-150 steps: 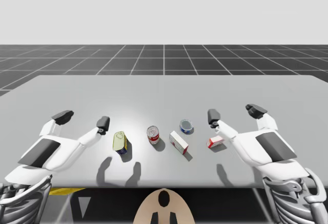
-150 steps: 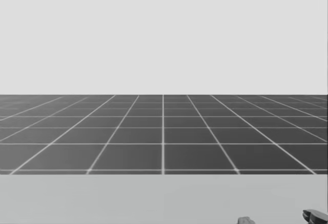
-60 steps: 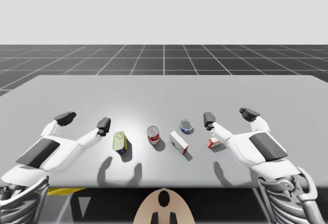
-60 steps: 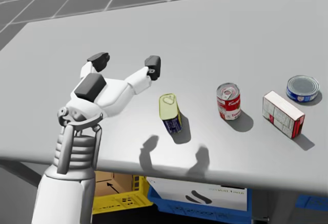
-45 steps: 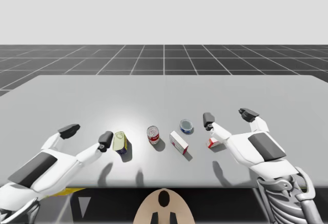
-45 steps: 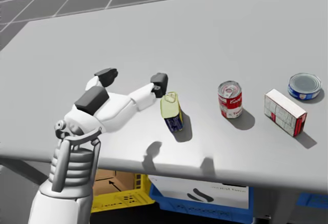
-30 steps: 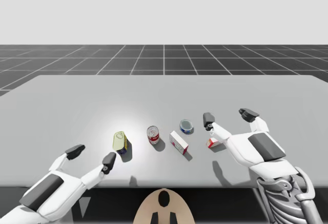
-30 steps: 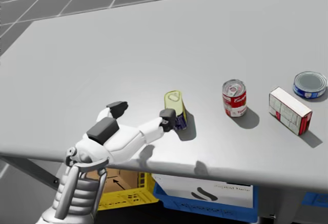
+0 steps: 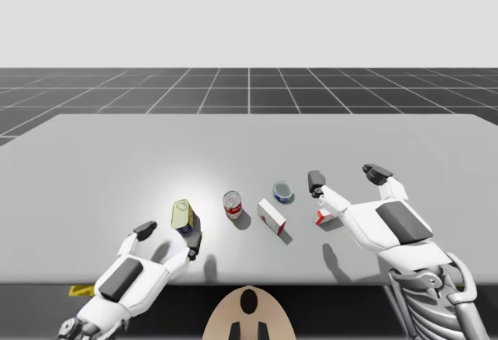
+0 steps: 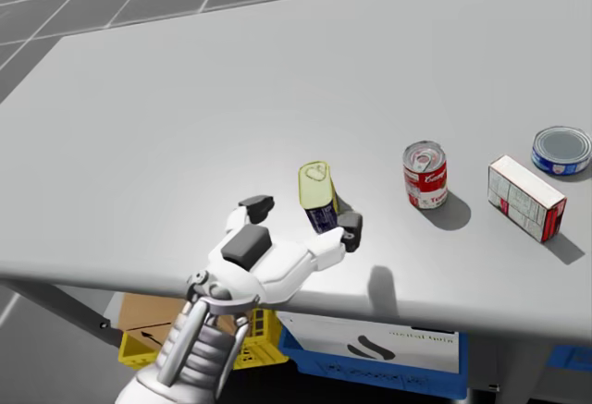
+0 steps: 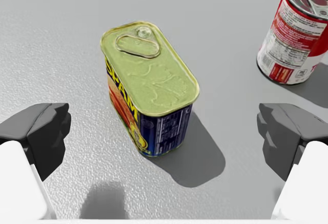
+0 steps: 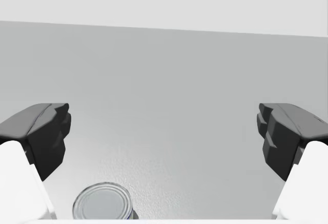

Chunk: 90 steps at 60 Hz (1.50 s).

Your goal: Lift the meat can off the table.

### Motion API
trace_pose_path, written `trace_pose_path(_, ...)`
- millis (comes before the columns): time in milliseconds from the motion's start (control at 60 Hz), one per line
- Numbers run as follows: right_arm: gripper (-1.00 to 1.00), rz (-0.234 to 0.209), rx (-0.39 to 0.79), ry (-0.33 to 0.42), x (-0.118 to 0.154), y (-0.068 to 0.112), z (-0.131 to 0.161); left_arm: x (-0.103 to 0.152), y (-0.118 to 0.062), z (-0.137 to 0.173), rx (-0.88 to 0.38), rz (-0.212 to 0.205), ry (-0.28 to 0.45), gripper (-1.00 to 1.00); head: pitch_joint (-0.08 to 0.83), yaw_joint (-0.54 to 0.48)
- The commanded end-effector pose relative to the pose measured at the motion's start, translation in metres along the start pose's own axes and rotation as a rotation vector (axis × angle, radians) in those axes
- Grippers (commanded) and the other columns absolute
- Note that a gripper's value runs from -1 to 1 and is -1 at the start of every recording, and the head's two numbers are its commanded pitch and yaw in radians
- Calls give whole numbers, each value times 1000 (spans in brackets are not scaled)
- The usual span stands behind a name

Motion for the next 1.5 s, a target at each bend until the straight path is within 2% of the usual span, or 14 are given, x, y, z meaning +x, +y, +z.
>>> trace_pose_path(17,-1000,-10,0,0,-1,1,0,-4,-13,-24,32,58,24,-1000,729,369)
trace_pose_path(350,-1000,-13,-4,-15,2,0,2,-5,-14,-63,103,69,93,-1000,734,367)
trace_pose_path(450,-1000,-15,-4,-20,4,0,3,-6,-17,-65,109,52,88,-1000,731,365)
trace_pose_path(467,-1000,-16,-4,-21,4,0,4,-7,-18,-65,111,49,85,-941,730,364)
trace_pose_path(483,-1000,-17,-4,-21,4,0,4,-7,-18,-65,112,46,83,-878,730,364)
trace_pose_path(517,-1000,-18,-5,-22,4,0,4,-8,-20,-65,115,41,77,-179,728,364)
trace_pose_path(533,-1000,-18,-5,-22,4,0,4,-9,-21,-64,116,39,78,902,727,363)
trace_pose_path(550,-1000,-18,-5,-23,4,0,4,-9,-21,-64,122,32,78,943,726,363)
trace_pose_path(683,-1000,-22,-5,-25,5,-1,5,-12,-26,-60,152,-5,73,1000,717,362)
trace_pose_path(767,-1000,-24,-5,-25,6,-1,5,-13,-27,-59,158,-10,78,1000,697,363)
trace_pose_path(1067,-1000,-29,-12,-29,7,-3,6,-14,-27,-57,164,-8,87,1000,427,360)
trace_pose_path(1217,-1000,-30,-12,-30,8,-5,6,-11,-28,-55,161,-10,84,1000,367,363)
trace_pose_path(1383,-1000,-34,-8,-33,8,-6,5,18,-22,-42,148,-17,31,989,362,368)
trace_pose_path(1500,-1000,-35,-7,-35,8,-7,5,51,-15,-28,151,-51,-29,988,355,369)
